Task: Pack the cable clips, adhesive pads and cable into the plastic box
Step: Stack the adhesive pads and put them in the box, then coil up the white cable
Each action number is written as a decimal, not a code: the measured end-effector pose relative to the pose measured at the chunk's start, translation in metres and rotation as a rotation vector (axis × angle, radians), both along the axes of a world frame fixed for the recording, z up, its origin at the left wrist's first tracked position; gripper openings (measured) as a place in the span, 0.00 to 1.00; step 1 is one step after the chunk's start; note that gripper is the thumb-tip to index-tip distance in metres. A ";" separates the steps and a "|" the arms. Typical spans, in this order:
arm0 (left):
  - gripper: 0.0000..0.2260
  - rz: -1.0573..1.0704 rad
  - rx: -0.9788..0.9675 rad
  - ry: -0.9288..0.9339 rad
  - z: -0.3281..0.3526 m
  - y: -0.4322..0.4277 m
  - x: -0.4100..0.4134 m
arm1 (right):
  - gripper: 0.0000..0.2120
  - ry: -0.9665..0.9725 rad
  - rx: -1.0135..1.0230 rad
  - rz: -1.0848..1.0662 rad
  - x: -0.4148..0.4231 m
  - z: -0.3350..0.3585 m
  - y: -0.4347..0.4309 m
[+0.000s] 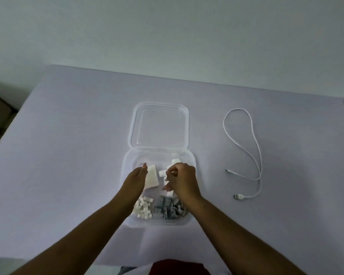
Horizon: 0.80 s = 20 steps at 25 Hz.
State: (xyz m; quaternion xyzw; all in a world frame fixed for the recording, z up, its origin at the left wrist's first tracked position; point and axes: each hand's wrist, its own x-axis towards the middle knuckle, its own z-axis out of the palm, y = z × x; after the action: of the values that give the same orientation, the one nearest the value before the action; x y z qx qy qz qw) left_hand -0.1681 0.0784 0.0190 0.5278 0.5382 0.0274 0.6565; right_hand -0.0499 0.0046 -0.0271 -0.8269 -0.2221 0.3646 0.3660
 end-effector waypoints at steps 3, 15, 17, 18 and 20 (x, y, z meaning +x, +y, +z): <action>0.16 -0.053 0.157 -0.017 0.001 -0.007 0.016 | 0.05 -0.031 0.167 -0.139 0.035 0.017 -0.030; 0.16 -1.008 0.978 0.102 -0.046 -0.096 0.197 | 0.04 -0.213 -0.065 -0.381 0.194 -0.019 -0.192; 0.19 -1.138 1.027 0.244 -0.057 -0.100 0.216 | 0.05 -0.256 -0.090 -0.312 0.203 -0.027 -0.200; 0.19 -1.172 1.031 0.286 -0.061 -0.101 0.222 | 0.05 -0.276 -0.097 -0.272 0.205 -0.030 -0.203; 0.18 -1.220 1.045 0.342 -0.070 -0.104 0.232 | 0.06 -0.324 -0.111 -0.211 0.211 -0.036 -0.204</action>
State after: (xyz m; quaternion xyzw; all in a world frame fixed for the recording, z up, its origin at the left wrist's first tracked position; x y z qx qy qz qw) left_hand 0.0639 -0.0257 -0.0511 0.9622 0.1672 -0.1681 0.1343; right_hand 0.1614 -0.1997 -0.0630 -0.9124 -0.1698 0.1981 0.3153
